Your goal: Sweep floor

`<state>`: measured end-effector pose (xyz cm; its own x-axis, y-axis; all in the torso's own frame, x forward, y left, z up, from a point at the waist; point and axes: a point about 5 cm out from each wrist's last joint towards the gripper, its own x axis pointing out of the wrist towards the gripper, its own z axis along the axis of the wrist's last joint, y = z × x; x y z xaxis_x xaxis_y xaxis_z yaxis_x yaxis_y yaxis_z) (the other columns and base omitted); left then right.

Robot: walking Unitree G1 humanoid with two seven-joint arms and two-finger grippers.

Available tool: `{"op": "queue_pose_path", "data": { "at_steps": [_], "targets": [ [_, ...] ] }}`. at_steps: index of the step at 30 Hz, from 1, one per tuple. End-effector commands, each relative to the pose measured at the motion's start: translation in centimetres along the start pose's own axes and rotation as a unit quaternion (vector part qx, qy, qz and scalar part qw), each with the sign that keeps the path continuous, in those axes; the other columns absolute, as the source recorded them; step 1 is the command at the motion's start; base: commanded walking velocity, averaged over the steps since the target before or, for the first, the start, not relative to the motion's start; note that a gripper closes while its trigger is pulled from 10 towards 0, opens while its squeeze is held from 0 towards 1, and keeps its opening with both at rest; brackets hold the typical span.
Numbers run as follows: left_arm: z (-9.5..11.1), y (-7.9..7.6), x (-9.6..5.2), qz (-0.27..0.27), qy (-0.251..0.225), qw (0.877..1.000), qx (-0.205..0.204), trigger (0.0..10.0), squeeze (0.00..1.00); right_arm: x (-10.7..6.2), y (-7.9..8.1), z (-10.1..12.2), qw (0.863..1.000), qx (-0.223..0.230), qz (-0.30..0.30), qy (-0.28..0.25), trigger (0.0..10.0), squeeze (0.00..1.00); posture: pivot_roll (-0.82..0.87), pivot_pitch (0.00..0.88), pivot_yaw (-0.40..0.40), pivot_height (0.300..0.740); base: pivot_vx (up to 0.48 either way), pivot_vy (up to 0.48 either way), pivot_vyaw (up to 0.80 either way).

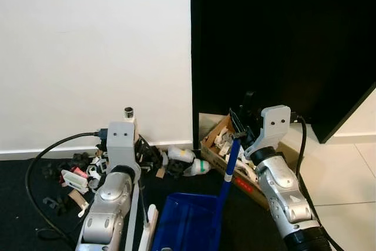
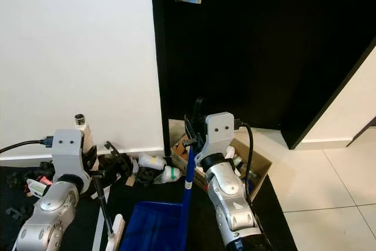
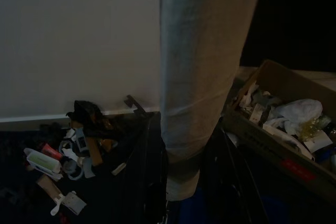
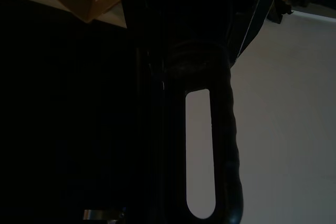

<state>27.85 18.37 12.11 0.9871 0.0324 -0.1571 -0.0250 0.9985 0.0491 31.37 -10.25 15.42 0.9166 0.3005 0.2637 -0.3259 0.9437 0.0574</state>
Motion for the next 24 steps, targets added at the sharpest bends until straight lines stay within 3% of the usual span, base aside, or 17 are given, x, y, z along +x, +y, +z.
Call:
{"op": "queue_pose_path", "data": {
  "at_steps": [1, 8, 24],
  "targets": [
    [0.1, -0.2, 0.0, 0.003, -0.003, 1.0, -0.004, 10.0, 0.0, -0.4, -0.4, -0.6, 1.0, -0.001, -0.01, 0.006, 10.0, 0.0, 0.06, 0.132, 0.038, 0.74, 0.0, 0.0, 0.0],
    [0.3, 0.7, 0.2, 0.021, -0.007, 1.0, -0.008, 10.0, 0.0, -1.0, -1.1, -2.0, 0.999, -0.021, -0.022, 0.032, 10.0, 0.0, 0.07, 0.137, 0.04, 0.74, 0.0, 0.0, 0.0],
    [-0.1, 1.1, 0.3, 0.04, 0.002, 0.999, -0.002, 10.0, 0.0, -0.9, -0.9, -2.0, 0.999, -0.023, -0.016, 0.029, 10.0, 0.0, 0.07, 0.137, 0.036, 0.74, 0.0, 0.0, 0.0]
  ]
}}
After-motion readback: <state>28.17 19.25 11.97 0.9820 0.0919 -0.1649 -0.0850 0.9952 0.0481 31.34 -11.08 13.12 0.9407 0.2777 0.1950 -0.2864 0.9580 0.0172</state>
